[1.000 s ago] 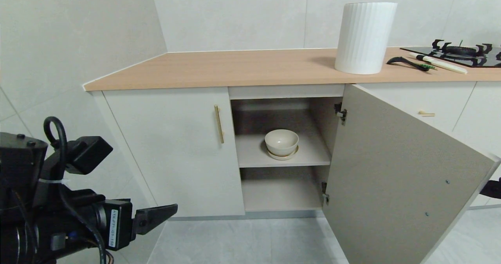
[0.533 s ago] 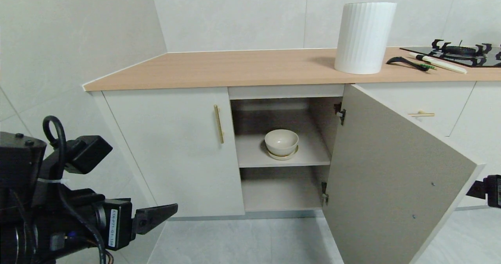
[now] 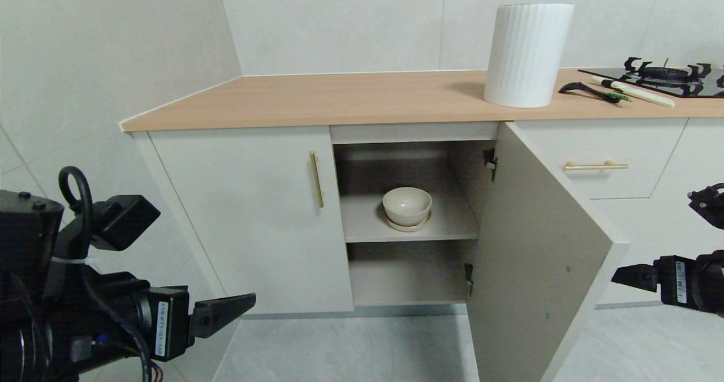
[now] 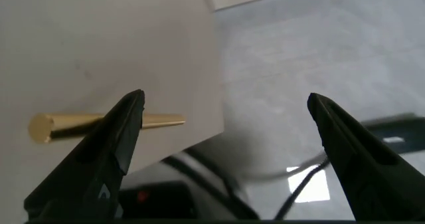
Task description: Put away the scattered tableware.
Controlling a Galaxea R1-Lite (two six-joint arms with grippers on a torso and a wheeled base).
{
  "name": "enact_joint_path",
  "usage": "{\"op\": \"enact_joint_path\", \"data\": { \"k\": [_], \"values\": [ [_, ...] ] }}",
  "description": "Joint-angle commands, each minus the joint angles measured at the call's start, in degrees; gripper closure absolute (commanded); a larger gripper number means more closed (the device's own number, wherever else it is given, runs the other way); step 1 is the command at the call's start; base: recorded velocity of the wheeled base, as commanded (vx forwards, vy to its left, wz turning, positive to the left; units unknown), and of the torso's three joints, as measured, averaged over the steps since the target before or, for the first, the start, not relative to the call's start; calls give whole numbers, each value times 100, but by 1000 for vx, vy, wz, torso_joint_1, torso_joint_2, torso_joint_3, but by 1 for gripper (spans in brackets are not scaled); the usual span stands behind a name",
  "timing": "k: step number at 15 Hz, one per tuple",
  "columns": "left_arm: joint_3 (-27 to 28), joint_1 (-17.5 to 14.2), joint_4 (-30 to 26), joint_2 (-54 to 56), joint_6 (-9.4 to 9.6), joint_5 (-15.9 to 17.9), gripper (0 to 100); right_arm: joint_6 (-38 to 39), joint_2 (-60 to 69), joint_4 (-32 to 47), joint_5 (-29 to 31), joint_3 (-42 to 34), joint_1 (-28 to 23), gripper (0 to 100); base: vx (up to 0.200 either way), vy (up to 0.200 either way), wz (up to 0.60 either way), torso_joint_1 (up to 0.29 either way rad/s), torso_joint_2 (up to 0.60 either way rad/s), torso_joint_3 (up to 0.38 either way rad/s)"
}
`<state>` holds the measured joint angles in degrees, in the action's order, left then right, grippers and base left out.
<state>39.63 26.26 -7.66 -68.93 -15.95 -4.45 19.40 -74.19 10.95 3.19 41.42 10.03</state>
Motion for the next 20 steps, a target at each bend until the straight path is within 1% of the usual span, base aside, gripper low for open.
{"op": "enact_joint_path", "data": {
  "k": [1,2,4,5,6,7,9,11,14,18,20],
  "values": [
    [9,2,10,2,-5,-3,0,73,-131,-14,-3,-29,517,0,0,0,0,0,0,0],
    [9,-7,10,-7,-5,-3,0,73,-262,-154,-3,-55,711,0,0,0,0,0,0,0],
    [9,2,10,2,-5,-3,0,64,-570,-550,6,-91,886,0,0,0,0,0,0,0],
    [9,2,10,-7,-5,-3,0,56,-860,-1007,6,-99,1062,0,0,0,0,0,0,0],
    [9,2,10,-7,-5,-3,0,47,-1018,-1174,6,-91,1124,0,0,0,0,0,0,0],
    [9,2,10,-7,-5,-3,0,20,-1440,-1587,-3,-55,1212,0,0,0,0,0,0,0],
    [9,2,36,-7,-5,-3,0,-6,-2055,-2105,6,138,1361,0,0,0,0,0,0,0],
    [-26,-7,212,-7,-23,-3,0,-6,-2477,-2132,-3,586,1510,0,0,0,0,0,0,0],
    [-26,-16,265,-33,-40,-12,0,-59,-2987,-2167,-12,1184,1563,0,0,0,0,0,0,0],
    [-34,-16,273,-95,-49,-12,0,-6,-3224,-2193,-91,1412,1528,0,0,0,0,0,0,0],
    [-34,-16,273,-95,-49,-21,0,38,-3295,-2492,-82,1395,1528,0,0,0,0,0,0,0]
  ]
}}
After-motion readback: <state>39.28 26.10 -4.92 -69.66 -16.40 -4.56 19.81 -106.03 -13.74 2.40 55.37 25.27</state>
